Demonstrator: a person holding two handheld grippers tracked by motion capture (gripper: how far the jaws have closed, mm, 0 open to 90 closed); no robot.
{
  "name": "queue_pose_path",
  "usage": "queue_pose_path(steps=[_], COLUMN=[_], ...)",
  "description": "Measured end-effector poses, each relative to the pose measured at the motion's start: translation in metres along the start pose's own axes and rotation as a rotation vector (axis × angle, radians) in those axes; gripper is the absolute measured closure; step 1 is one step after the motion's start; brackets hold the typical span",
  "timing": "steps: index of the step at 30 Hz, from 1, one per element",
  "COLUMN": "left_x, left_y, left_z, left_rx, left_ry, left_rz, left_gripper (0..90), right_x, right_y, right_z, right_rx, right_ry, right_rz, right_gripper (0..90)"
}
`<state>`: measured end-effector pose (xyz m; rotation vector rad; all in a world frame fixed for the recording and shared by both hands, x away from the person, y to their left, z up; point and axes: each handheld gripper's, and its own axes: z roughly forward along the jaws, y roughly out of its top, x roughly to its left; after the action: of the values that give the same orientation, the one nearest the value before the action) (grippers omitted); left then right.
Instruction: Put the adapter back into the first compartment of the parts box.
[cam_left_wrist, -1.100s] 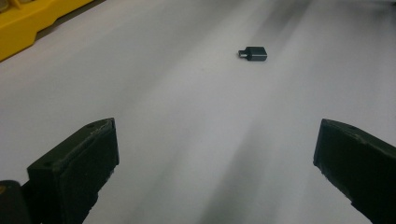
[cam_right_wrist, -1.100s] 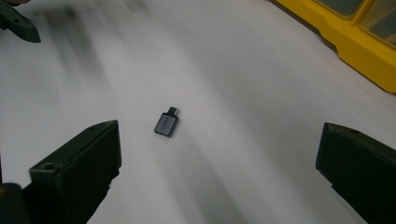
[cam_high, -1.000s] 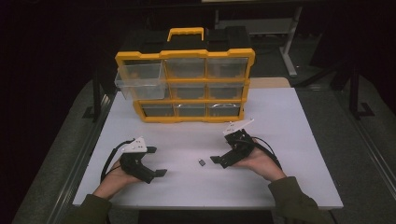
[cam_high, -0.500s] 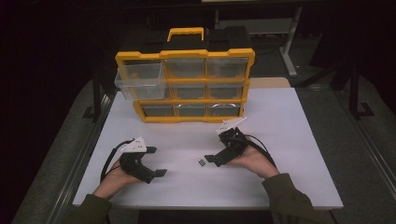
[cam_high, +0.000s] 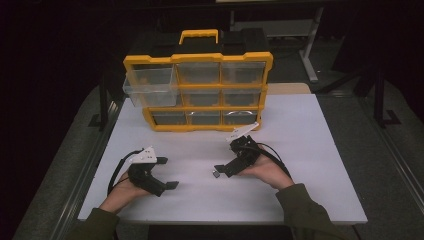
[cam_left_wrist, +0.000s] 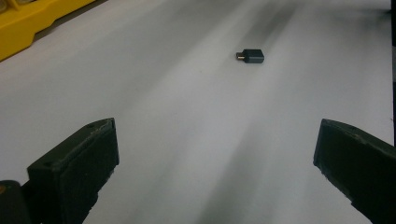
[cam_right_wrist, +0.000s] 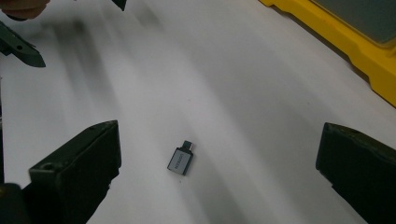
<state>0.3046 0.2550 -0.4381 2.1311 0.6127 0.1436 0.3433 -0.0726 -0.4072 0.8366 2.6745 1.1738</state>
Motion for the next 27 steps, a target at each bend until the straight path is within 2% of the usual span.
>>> queue_pose_path(steps=[27], left_x=[-0.001], left_y=[0.000], left_z=[0.000], left_rx=[-0.005], left_ry=[0.000], left_rz=[0.006], left_gripper=[0.0], right_x=[0.008], right_y=[0.014], right_z=[0.021], right_rx=[0.021], right_ry=[0.012], right_rz=[-0.015], right_gripper=[0.0])
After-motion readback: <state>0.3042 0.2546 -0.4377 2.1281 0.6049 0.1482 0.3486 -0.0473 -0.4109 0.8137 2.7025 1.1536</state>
